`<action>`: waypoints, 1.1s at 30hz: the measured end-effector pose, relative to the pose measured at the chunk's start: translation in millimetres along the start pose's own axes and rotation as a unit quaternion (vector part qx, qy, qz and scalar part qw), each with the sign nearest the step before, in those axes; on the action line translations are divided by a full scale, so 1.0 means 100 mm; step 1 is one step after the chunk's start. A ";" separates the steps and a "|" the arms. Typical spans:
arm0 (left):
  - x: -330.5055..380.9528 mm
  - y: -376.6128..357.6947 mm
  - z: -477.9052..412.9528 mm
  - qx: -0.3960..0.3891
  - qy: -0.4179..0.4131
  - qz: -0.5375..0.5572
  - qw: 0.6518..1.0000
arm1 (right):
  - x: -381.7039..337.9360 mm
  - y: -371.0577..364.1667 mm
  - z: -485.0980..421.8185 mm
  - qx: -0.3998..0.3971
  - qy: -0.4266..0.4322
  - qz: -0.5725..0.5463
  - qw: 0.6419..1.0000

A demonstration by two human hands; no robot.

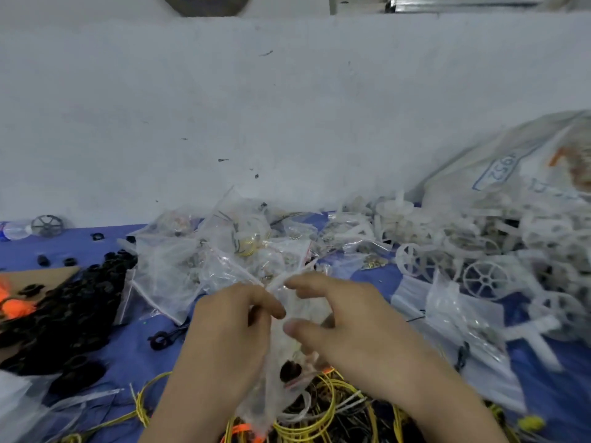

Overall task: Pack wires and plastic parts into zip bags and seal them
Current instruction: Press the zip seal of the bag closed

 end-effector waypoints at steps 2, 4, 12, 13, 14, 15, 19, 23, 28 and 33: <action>-0.09 0.07 -0.03 0.006 0.023 -0.009 1.000 | 0.04 0.14 0.03 0.058 0.018 -0.150 0.987; -0.19 0.13 -0.07 0.018 0.039 0.012 0.999 | 0.25 0.35 0.00 0.176 0.015 -0.179 0.968; -0.35 0.17 -0.08 -0.008 0.052 0.126 0.991 | 1.54 0.04 -0.50 -0.056 -0.232 0.106 0.965; -0.35 0.17 -0.09 -0.006 0.048 0.125 0.991 | 1.59 -0.05 -0.55 -0.079 -0.237 0.132 0.959; -0.35 0.18 -0.10 -0.006 0.045 0.120 0.992 | 1.63 -0.11 -0.59 -0.083 -0.241 0.159 0.954; -0.35 0.18 -0.10 -0.009 0.041 0.115 0.992 | 1.65 -0.15 -0.62 -0.077 -0.245 0.174 0.951; -0.33 0.16 -0.09 -0.019 0.034 0.113 0.993 | 1.75 -0.19 -0.67 -0.024 -0.247 0.173 0.953; -0.32 0.13 -0.09 -0.018 0.031 0.122 0.992 | 1.86 -0.17 -0.65 0.037 -0.279 0.104 0.954; -0.34 0.10 -0.11 -0.027 0.026 0.120 0.992 | 1.93 -0.23 -0.67 0.006 -0.325 0.139 0.935; -0.30 0.06 -0.10 -0.033 0.006 0.106 0.994 | 1.73 -0.07 -0.62 0.139 -0.258 -0.005 0.956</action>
Point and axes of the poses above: each hand's wrist, its own z-axis away from the middle knuckle, its own y-axis out of the back of the hand, x = y × z, the point moved 1 cm from there along -z, towards the middle knuckle, and after that the axes turned 7 degrees about -x, right-handed, at the moved point
